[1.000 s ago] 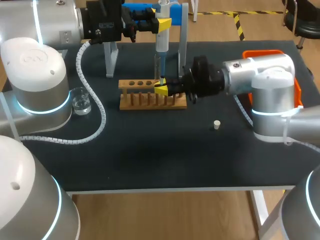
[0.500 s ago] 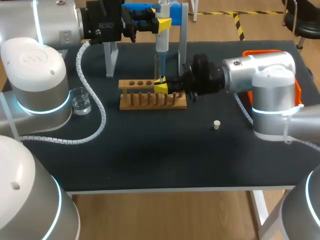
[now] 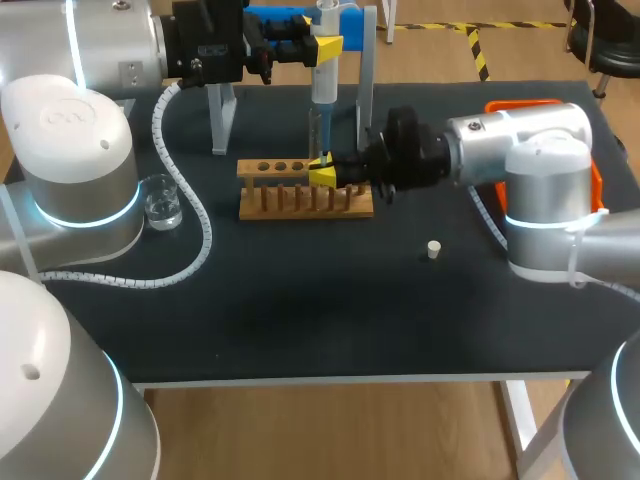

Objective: Invert the test tube, pick up the pipette, mount the tip to pipette, aspirate from beaker and dispense into the tube, eject the tip, return the pipette, and cap with the stopper.

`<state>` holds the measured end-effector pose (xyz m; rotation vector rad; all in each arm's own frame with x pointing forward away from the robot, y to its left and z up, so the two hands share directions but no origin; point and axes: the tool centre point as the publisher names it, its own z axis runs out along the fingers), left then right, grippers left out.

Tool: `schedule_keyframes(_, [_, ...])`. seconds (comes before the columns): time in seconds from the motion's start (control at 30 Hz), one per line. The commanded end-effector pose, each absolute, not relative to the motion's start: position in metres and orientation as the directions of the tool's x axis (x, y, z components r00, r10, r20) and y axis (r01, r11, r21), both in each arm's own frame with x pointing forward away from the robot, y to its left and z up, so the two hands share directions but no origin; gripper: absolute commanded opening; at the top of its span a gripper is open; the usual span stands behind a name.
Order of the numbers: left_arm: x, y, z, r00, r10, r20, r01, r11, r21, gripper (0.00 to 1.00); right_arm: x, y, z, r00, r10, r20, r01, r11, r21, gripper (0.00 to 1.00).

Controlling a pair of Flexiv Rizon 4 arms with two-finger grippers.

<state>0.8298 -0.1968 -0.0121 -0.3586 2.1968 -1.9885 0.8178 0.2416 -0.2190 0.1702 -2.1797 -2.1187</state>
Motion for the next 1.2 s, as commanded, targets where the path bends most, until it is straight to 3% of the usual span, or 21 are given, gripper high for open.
schedule_keyframes(0.03, [0.8293, -0.1962, -0.0117, -0.959, -0.279, 0.045, -0.073, 0.09, -0.993, 0.0, 0.8165, 0.2406, -0.2182, -0.989, -0.145, -0.008, -0.013, 0.031, 0.999, 0.0])
schedule_keyframes(1.2, [0.8293, -0.1962, -0.0117, -0.959, -0.279, 0.045, -0.073, 0.09, -0.993, 0.0, 0.8155, 0.242, -0.2131, -0.988, -0.154, -0.016, -0.02, 0.026, 0.999, 0.0])
